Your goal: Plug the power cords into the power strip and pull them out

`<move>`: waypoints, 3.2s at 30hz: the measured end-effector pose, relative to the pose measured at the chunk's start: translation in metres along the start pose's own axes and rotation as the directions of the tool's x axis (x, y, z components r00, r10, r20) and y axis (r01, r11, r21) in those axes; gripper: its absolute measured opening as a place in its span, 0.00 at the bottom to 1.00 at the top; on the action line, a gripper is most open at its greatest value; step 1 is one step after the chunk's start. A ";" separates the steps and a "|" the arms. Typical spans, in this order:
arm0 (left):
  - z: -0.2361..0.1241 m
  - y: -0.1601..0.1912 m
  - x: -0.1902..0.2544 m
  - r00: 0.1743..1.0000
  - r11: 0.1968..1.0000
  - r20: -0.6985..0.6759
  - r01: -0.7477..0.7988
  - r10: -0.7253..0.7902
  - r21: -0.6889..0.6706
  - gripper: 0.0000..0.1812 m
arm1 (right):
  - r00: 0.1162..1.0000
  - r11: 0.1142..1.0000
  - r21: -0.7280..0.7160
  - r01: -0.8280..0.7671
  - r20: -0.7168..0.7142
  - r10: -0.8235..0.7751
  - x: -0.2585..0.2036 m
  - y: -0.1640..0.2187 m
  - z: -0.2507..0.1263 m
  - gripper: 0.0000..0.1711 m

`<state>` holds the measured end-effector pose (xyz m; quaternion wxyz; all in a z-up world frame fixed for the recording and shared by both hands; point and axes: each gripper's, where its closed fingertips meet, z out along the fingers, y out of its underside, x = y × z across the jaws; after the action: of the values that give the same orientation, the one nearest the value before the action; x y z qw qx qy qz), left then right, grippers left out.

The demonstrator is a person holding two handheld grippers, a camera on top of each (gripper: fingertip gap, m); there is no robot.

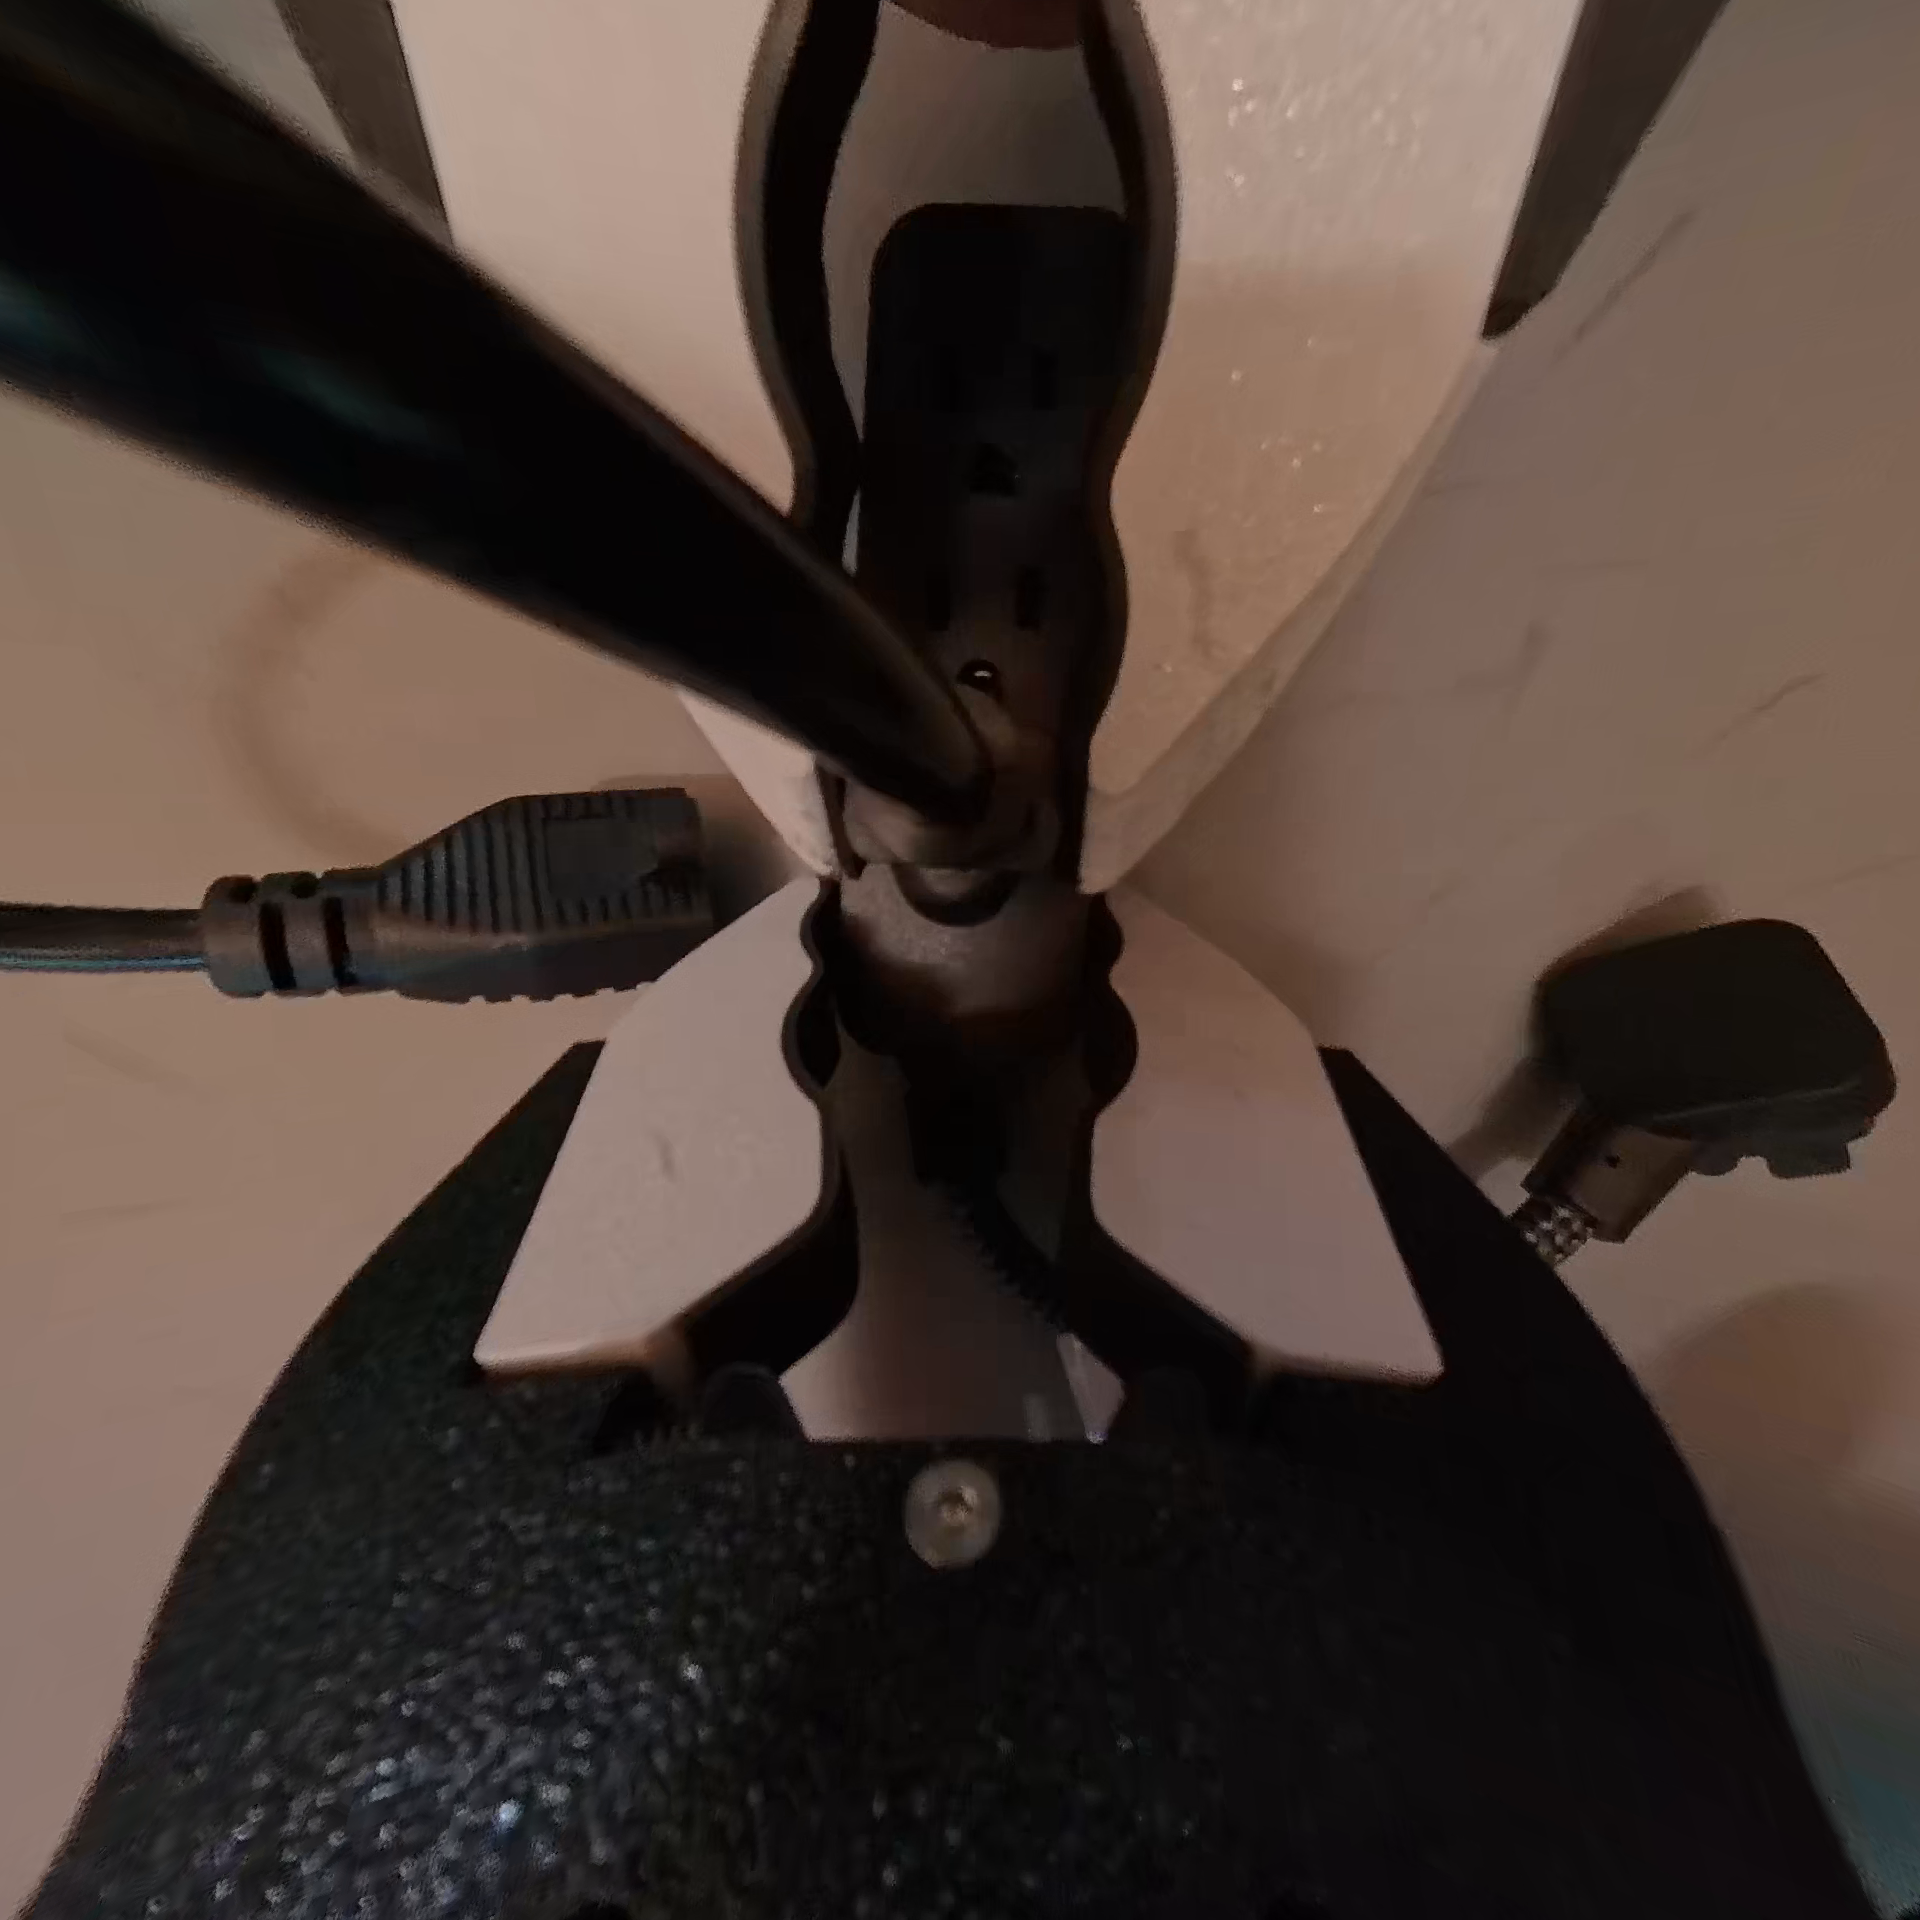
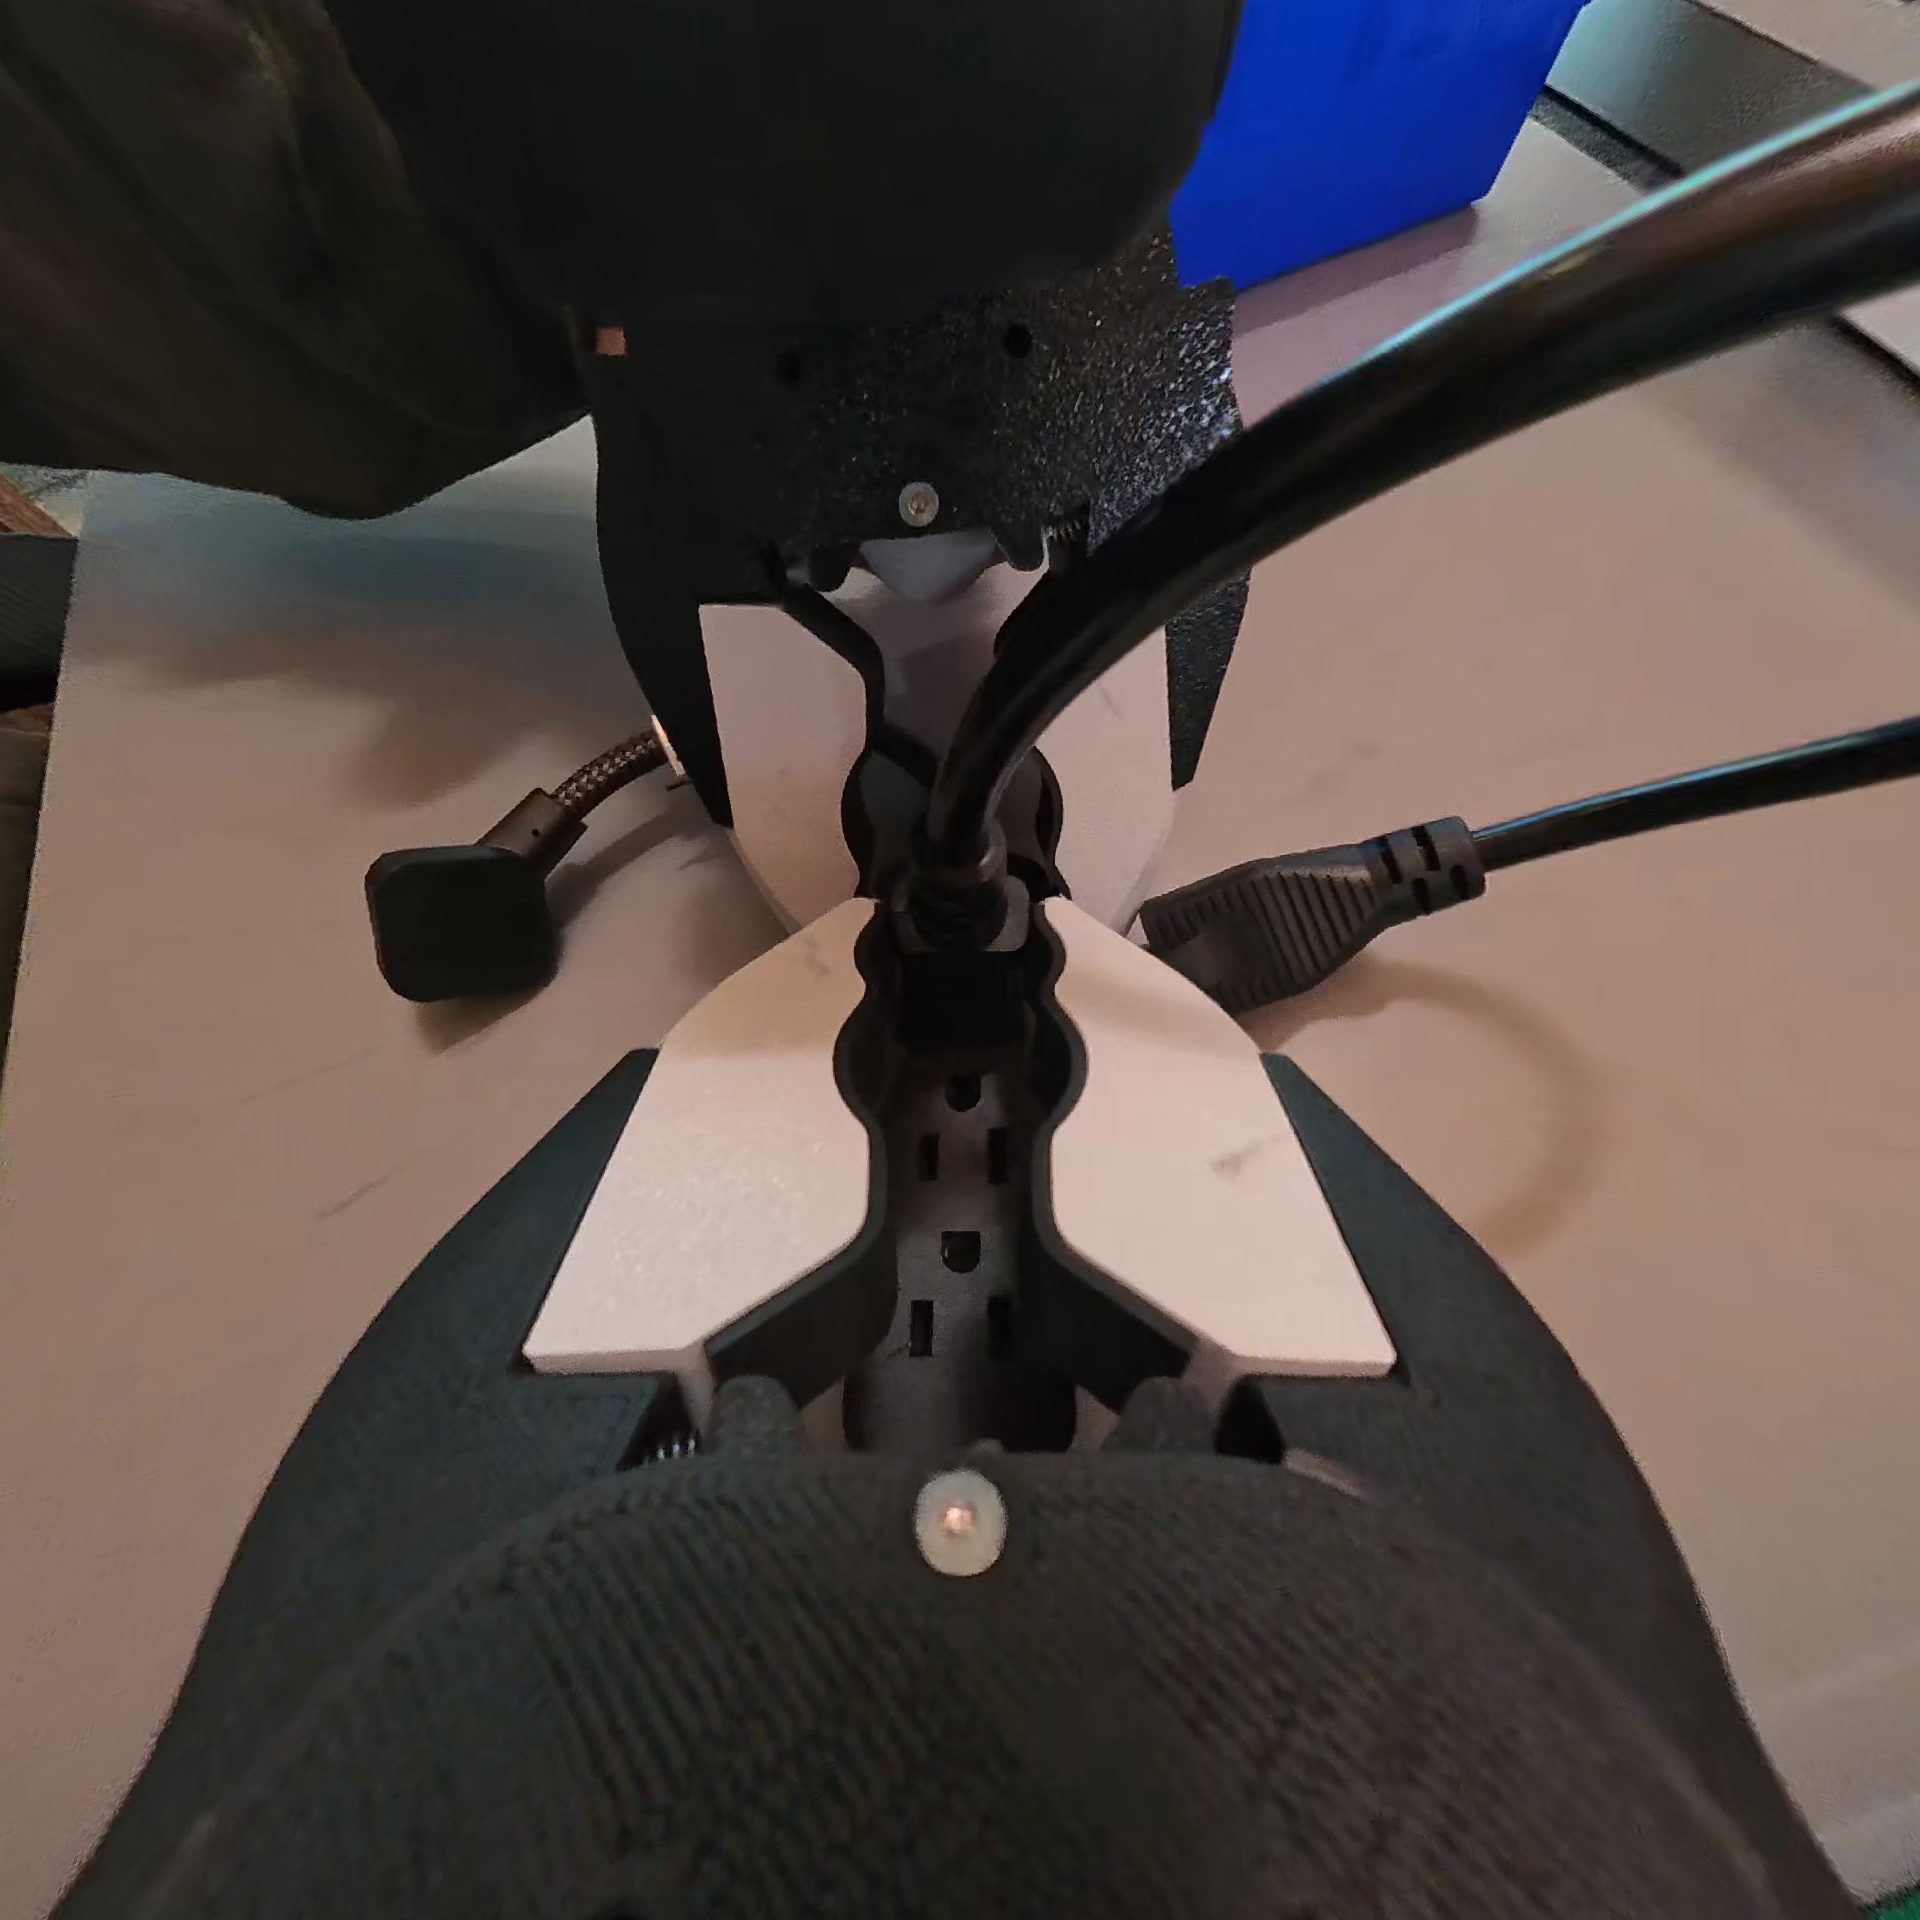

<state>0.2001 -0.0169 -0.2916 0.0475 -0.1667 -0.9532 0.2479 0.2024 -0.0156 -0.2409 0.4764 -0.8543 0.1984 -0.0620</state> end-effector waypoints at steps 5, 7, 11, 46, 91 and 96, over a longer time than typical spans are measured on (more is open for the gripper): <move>0.000 -0.001 -0.001 1.000 1.000 -0.009 -0.006 0.007 0.014 0.24 | 0.999 0.995 -0.081 0.049 -0.017 -0.051 0.002 0.008 0.008 0.16; 0.000 -0.001 -0.001 1.000 1.000 -0.009 -0.004 0.004 0.025 0.24 | 0.998 0.991 -0.118 0.058 -0.003 -0.059 0.002 0.008 0.009 0.15; 0.001 -0.002 -0.002 1.000 0.999 0.007 0.018 -0.019 0.033 0.25 | 0.996 0.987 -0.128 0.092 0.024 -0.090 0.003 0.008 0.008 0.15; 0.000 -0.001 -0.003 0.997 0.996 0.017 0.077 -0.078 0.032 0.25 | 0.998 0.994 -0.088 0.063 0.021 -0.062 0.005 -0.003 0.010 0.14; 0.000 -0.008 -0.001 0.997 0.995 0.032 0.064 -0.067 0.079 0.24 | 0.998 0.993 -0.103 0.054 0.046 -0.050 0.002 0.004 0.010 0.15; -0.001 -0.003 -0.005 0.996 0.999 0.080 0.042 -0.044 0.021 0.24 | 0.998 0.987 -0.146 0.065 0.024 -0.063 0.005 0.006 0.010 0.15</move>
<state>0.2041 -0.0211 -0.2894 0.0159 -0.1354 -0.9552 0.2627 0.2088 -0.0123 -0.2519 0.4121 -0.8935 0.1702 -0.0541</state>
